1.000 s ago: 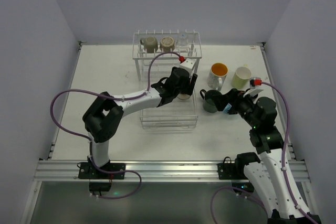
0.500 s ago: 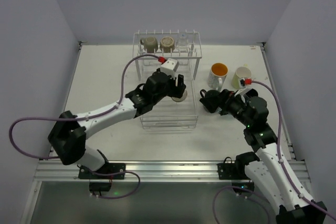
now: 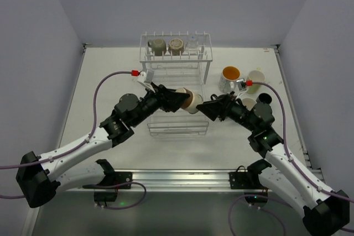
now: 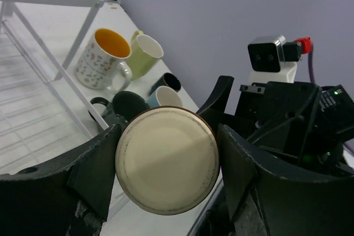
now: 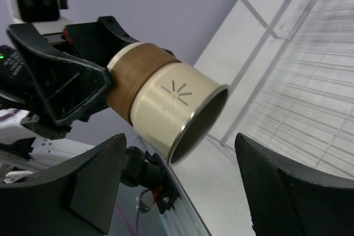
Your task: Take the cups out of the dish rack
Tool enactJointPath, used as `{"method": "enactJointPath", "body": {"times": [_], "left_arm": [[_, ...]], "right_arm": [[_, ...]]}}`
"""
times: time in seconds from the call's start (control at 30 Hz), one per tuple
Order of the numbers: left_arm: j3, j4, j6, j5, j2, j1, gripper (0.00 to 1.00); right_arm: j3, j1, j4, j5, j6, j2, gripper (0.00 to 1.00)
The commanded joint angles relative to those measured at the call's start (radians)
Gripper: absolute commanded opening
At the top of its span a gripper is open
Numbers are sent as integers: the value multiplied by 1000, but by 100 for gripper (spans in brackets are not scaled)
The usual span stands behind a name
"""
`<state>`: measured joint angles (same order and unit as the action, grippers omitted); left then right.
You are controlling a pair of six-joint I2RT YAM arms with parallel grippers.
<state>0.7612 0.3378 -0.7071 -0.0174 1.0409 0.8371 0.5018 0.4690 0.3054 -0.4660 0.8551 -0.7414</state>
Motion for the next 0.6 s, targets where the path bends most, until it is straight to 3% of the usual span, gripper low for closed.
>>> {"method": "enactJointPath", "body": {"times": [0.0, 0.17, 0.3, 0.5, 0.57], "left_arm": [[-33, 170, -142, 86, -45, -6, 16], [-109, 283, -212, 96, -93, -3, 16], [-118, 296, -227, 114, -97, -1, 22], [-134, 270, -223, 125, -105, 2, 37], [-141, 259, -219, 128, -110, 0, 41]], "right_arm": [[15, 20, 172, -69, 76, -1, 80], [26, 54, 320, -115, 171, -33, 58], [26, 82, 402, -103, 245, -70, 35], [59, 120, 449, -89, 271, -119, 33], [72, 137, 428, -76, 262, -134, 20]]}}
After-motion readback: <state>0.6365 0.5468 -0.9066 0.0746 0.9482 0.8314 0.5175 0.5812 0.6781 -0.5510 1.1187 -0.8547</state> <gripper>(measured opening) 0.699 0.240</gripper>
